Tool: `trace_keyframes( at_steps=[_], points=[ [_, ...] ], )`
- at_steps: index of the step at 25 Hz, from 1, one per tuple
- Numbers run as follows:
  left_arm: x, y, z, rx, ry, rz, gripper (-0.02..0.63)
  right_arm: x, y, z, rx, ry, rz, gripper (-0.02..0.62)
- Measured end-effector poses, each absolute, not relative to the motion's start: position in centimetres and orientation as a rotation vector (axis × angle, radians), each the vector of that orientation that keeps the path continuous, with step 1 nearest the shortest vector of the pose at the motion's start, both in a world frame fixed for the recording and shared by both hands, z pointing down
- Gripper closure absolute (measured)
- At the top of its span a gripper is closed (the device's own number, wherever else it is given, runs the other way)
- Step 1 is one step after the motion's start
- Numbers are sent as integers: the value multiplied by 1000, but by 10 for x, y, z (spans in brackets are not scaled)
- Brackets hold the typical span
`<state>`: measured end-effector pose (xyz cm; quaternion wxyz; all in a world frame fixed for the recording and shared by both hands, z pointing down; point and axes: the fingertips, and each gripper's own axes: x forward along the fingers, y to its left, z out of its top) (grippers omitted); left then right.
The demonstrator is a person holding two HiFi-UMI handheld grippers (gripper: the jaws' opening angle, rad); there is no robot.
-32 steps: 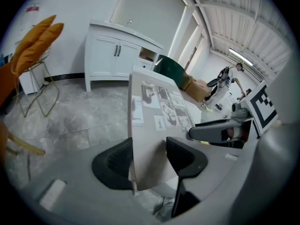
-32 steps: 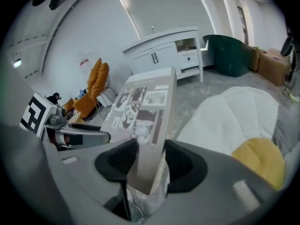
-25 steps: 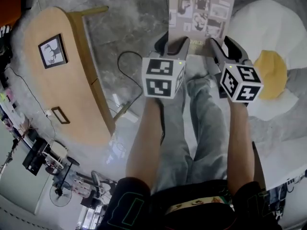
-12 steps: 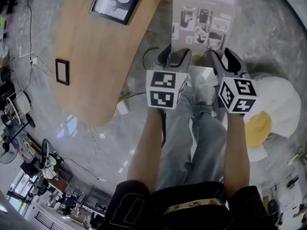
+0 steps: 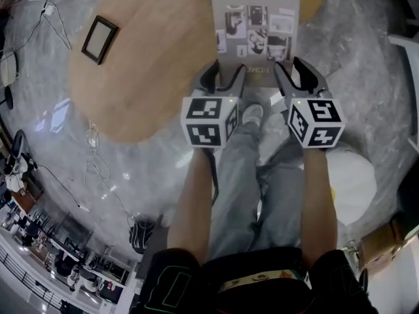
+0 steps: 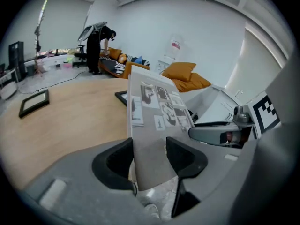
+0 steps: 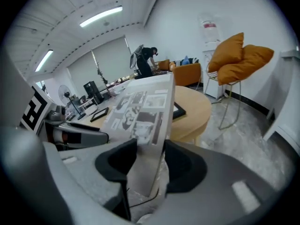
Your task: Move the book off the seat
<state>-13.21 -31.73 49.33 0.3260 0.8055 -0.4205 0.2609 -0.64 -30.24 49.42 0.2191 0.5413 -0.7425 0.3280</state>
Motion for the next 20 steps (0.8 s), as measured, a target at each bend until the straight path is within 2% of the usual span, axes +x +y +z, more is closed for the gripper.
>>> trace_keyframes(
  at_steps=[2,6,14,20],
  points=[
    [-164,-328,495,2045,-1164,647,373,-38,-323,496,1404,-2096,888,408],
    [-269,-371,509,1909,-1283,571,373,-144,-385,510,1204,-2156,846,408],
    [-259,-374,532,1698,-1463,494,370,-139,-414,532,934,-2208,763,411],
    [-304,-400,552,1582,-1545,454,360,-193,-455,552,786,-2213,709,410]
  ],
)
